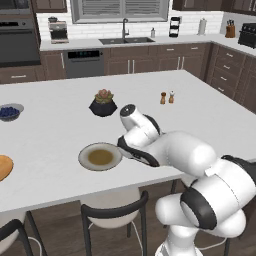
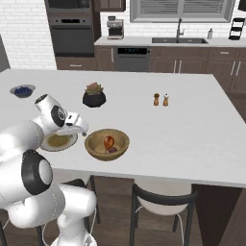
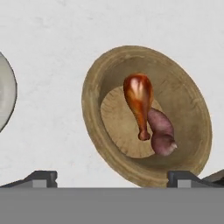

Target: Pick the chicken drumstick and potato from their plates and place them in the bowl. Then put the bowl in the fridge.

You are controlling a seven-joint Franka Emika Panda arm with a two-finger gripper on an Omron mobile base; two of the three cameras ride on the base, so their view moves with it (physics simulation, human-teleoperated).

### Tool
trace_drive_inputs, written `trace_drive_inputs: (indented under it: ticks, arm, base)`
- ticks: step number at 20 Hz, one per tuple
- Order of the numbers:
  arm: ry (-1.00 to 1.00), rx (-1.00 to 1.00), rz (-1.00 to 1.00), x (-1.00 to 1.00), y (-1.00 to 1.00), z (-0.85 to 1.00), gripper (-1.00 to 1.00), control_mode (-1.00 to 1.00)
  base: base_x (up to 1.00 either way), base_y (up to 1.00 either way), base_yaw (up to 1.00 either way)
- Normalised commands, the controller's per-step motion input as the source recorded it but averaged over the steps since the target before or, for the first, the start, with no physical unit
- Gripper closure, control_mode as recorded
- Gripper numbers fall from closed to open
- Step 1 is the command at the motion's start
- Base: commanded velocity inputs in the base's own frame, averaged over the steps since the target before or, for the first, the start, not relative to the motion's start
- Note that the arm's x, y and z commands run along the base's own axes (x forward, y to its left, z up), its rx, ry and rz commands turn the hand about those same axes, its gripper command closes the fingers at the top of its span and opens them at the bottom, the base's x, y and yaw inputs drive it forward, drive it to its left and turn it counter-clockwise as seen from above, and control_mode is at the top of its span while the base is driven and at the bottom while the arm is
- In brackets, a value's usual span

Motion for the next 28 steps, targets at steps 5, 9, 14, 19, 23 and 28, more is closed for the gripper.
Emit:
trace_drive_inputs:
  ticks: [5,9,14,19,23,28]
  arm:
    - [0.14,-0.03,0.23,0.03,0.0,-0.37,-1.0,-1.0]
    - [0.13,0.0,0.15,0.01,-0.24,-0.34,-1.0,-1.0]
    - [0.08,0.02,0.01,0.01,-0.39,-0.2,-1.0,-1.0]
    - [0.0,0.0,0.09,0.19,0.05,-0.39,-1.0,-1.0]
    - [0.0,0.0,0.09,0.16,0.02,-0.28,-1.0,-1.0]
    - [0.0,0.0,0.03,0.02,-0.21,-0.25,-1.0,-1.0]
  base:
    - [0.0,0.0,0.0]
    - [0.0,0.0,0.0]
    - [0.0,0.0,0.0]
    - [0.0,0.0,0.0]
    - [0.0,0.0,0.0]
    - [0.0,0.0,0.0]
